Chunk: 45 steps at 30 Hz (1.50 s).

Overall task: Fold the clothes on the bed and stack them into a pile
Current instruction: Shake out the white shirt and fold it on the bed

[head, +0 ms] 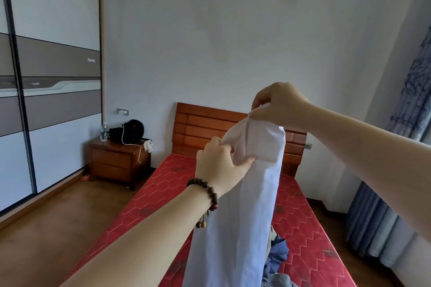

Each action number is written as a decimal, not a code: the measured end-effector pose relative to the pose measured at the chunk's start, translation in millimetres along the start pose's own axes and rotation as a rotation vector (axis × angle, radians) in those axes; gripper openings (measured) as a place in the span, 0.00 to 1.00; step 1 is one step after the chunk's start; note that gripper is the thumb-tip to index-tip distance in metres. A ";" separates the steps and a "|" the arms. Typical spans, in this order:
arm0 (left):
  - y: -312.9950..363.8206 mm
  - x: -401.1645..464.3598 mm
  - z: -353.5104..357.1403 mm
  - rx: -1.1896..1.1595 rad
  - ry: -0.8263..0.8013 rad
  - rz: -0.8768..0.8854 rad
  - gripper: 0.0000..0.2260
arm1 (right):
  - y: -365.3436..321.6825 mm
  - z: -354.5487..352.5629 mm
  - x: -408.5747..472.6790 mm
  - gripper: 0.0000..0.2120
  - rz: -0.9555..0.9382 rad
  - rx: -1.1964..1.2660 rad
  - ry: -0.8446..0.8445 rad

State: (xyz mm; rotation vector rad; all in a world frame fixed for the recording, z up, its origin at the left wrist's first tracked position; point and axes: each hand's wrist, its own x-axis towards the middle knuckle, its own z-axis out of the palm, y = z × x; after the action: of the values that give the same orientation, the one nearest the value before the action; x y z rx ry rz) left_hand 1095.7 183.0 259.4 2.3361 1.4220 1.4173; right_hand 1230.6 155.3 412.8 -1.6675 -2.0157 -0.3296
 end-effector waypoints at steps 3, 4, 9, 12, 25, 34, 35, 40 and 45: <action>5.3 3.7 6.8 -0.077 0.050 -0.064 0.24 | 5.8 -6.1 -5.4 0.02 0.015 0.029 0.005; 7.2 4.1 8.7 -0.070 0.068 -0.065 0.22 | 8.0 -7.9 -7.5 0.02 0.023 0.042 0.006; 10.5 -0.3 16.6 0.012 -0.019 0.049 0.11 | 20.0 -17.1 -17.6 0.03 0.024 0.048 0.004; -6.3 -0.5 13.0 -0.065 -0.049 0.128 0.05 | 31.5 -24.4 -25.0 0.03 0.019 0.027 -0.031; -47.2 19.0 -44.0 -0.413 -0.222 0.188 0.09 | 31.5 -35.4 -26.9 0.04 -0.076 -0.138 -0.239; -63.5 -6.8 -29.1 -0.230 -0.320 0.263 0.21 | 10.5 -30.2 -11.6 0.07 -0.165 -0.283 -0.199; -65.7 -7.6 -28.7 -0.186 -0.350 0.300 0.22 | 9.2 -29.7 -10.5 0.08 -0.162 -0.295 -0.182; -77.4 -0.4 -35.1 -0.344 -0.150 0.182 0.19 | 5.7 -32.2 -5.2 0.07 -0.151 -0.327 -0.117; -71.7 -12.4 -23.5 -0.441 -0.210 0.108 0.08 | 0.8 -38.4 1.1 0.06 -0.206 -0.284 -0.074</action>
State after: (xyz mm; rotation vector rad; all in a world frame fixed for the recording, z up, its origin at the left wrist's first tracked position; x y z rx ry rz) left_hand 1028.7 206.1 230.9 2.2147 0.8385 1.2981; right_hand 1239.7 137.9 445.7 -1.6552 -2.2896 -0.6624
